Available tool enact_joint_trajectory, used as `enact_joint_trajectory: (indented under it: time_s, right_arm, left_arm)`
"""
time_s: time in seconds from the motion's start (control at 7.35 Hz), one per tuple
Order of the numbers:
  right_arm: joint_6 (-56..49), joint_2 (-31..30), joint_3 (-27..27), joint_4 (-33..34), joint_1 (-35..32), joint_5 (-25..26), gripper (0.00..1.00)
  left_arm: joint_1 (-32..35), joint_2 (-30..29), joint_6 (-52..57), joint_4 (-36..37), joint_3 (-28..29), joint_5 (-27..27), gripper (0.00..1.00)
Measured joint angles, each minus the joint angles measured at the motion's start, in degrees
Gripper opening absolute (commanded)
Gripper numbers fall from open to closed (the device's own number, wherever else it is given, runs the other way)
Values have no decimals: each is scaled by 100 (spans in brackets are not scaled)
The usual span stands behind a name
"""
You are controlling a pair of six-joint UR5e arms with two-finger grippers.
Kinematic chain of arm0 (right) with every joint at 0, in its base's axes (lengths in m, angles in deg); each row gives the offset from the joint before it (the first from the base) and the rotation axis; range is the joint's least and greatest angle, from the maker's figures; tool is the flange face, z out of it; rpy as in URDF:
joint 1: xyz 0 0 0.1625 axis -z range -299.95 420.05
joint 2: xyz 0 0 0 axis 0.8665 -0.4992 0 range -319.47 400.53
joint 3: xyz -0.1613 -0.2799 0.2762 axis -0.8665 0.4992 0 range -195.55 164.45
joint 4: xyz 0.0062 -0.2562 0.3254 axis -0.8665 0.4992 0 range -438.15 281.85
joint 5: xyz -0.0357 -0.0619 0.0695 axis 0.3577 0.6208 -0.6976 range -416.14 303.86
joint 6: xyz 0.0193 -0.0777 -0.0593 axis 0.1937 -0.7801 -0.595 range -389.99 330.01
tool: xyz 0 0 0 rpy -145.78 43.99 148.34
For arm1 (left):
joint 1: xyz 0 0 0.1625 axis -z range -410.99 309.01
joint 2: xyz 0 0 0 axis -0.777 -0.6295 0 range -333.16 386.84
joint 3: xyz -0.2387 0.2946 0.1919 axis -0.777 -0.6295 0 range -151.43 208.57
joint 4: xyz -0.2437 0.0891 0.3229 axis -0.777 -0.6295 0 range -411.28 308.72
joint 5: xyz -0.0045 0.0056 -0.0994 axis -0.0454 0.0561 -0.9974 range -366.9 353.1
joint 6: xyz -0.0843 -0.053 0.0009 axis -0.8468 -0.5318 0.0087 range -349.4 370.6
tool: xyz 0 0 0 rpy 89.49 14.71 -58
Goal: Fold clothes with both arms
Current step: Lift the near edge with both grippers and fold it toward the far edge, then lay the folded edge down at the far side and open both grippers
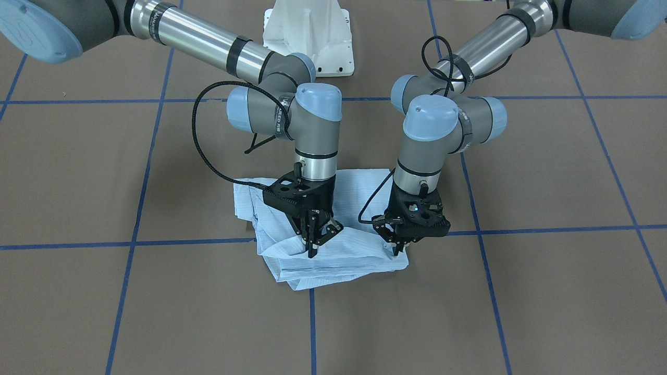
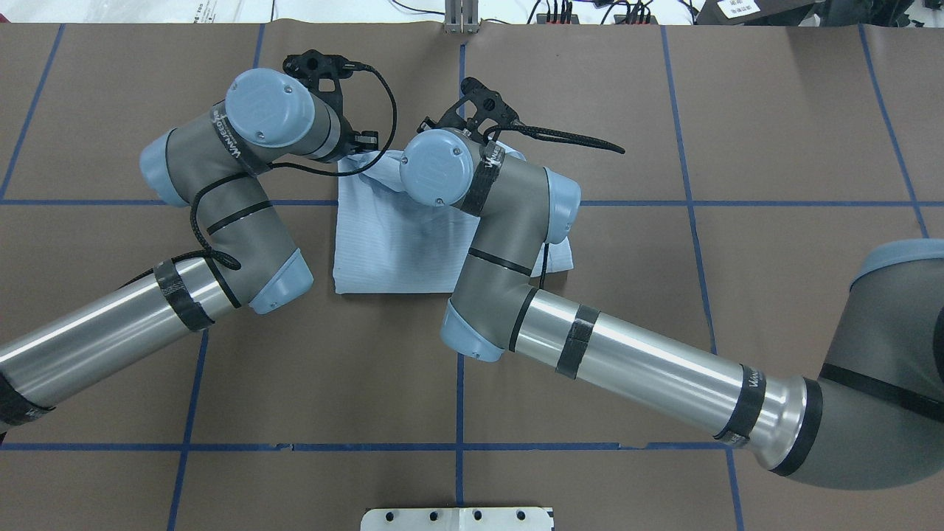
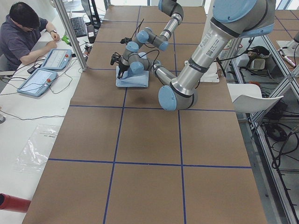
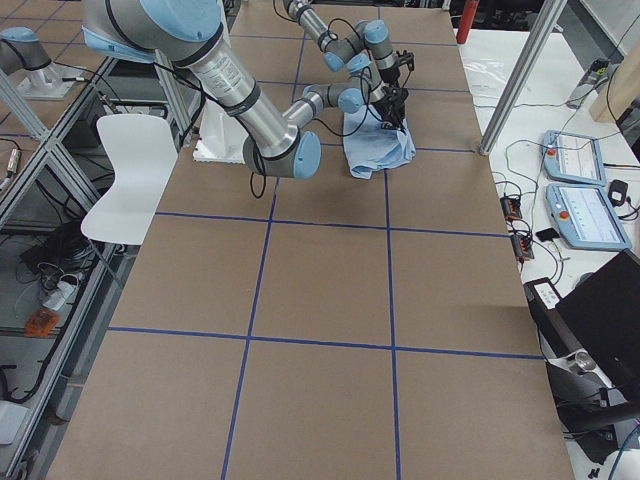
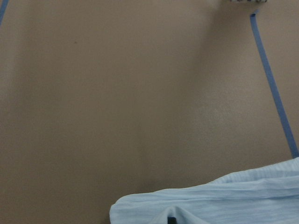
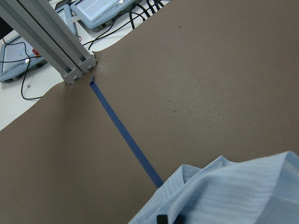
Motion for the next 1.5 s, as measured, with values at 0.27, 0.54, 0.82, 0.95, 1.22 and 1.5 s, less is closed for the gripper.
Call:
enact_joint_trajectory:
  time_s: [0.27, 0.54, 0.82, 0.95, 1.22, 1.5]
  right_arm:
    - [-151, 13, 121, -104, -4, -16, 99]
    - [-888, 52, 125, -119, -85, -153, 100]
    - [-1584, -27, -132, -108, -448, -917, 100]
    - [-2029, -273, -444, -114, -635, -1321, 100]
    - [-2701, -963, -1223, -139, -840, -1740, 100]
    - [-2838, -1269, -1552, -144, -870, -1813, 100]
  left_arm:
    - [30, -24, 5, -42, 68, 0, 99]
    - [108, 2, 304, -208, 61, -17, 100]
    - [159, 42, 582, -327, -2, -213, 100]
    - [151, 109, 615, -324, -83, -296, 100]
    - [-55, 239, 610, -302, -172, -268, 100]
    - [-376, 205, 584, -302, -10, -58, 100]
